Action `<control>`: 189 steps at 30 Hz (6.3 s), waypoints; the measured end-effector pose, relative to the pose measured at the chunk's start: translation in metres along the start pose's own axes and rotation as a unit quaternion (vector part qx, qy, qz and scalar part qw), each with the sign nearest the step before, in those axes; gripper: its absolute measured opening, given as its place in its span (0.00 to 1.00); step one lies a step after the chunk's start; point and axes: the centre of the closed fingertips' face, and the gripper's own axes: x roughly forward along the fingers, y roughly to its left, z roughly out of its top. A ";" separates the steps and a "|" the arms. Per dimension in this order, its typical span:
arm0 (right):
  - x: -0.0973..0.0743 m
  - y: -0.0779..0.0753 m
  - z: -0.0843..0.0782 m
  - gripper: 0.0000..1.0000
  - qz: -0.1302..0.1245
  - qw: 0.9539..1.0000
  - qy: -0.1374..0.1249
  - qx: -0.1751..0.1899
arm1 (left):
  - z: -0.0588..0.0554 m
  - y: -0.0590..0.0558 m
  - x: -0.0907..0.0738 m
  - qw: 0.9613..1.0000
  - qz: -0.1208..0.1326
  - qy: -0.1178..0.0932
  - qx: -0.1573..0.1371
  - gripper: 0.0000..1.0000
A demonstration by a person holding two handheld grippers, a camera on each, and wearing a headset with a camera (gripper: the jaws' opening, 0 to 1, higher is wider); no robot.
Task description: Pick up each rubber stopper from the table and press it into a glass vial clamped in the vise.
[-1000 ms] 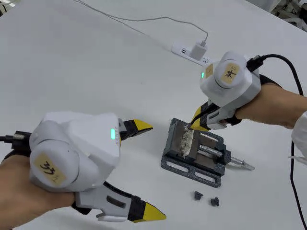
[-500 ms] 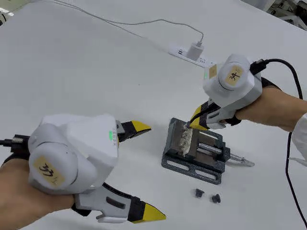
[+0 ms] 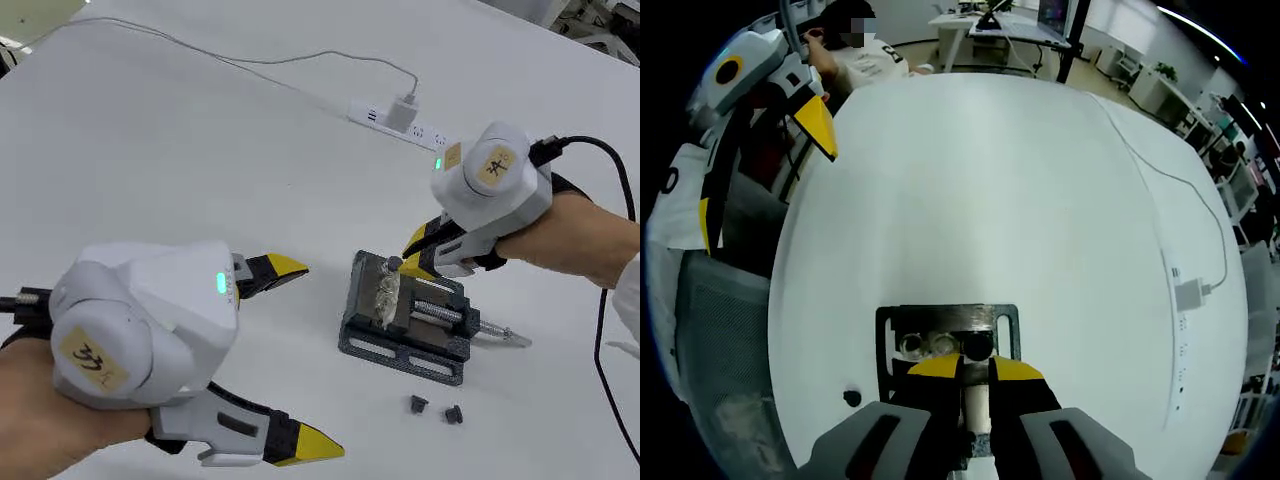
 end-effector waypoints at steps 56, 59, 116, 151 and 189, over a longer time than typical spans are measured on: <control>-0.085 0.098 -0.103 0.45 -0.138 0.942 -0.217 0.217 | 0.008 -0.024 0.009 0.998 -0.017 0.046 0.040 0.97; -0.079 0.105 -0.107 0.48 -0.136 0.941 -0.223 0.213 | 0.006 -0.024 0.010 0.998 -0.019 0.050 0.042 0.98; 0.018 0.115 -0.125 0.05 -0.119 0.946 -0.207 0.221 | -0.012 -0.019 0.019 0.996 -0.031 0.083 0.023 0.96; 0.009 0.105 -0.127 0.00 -0.160 0.939 -0.192 0.237 | -0.007 -0.021 0.023 0.997 -0.032 0.074 0.021 0.93; -0.130 0.107 -0.019 0.00 -0.225 0.862 -0.325 0.317 | 0.091 -0.020 0.050 0.997 0.022 -0.058 0.051 0.41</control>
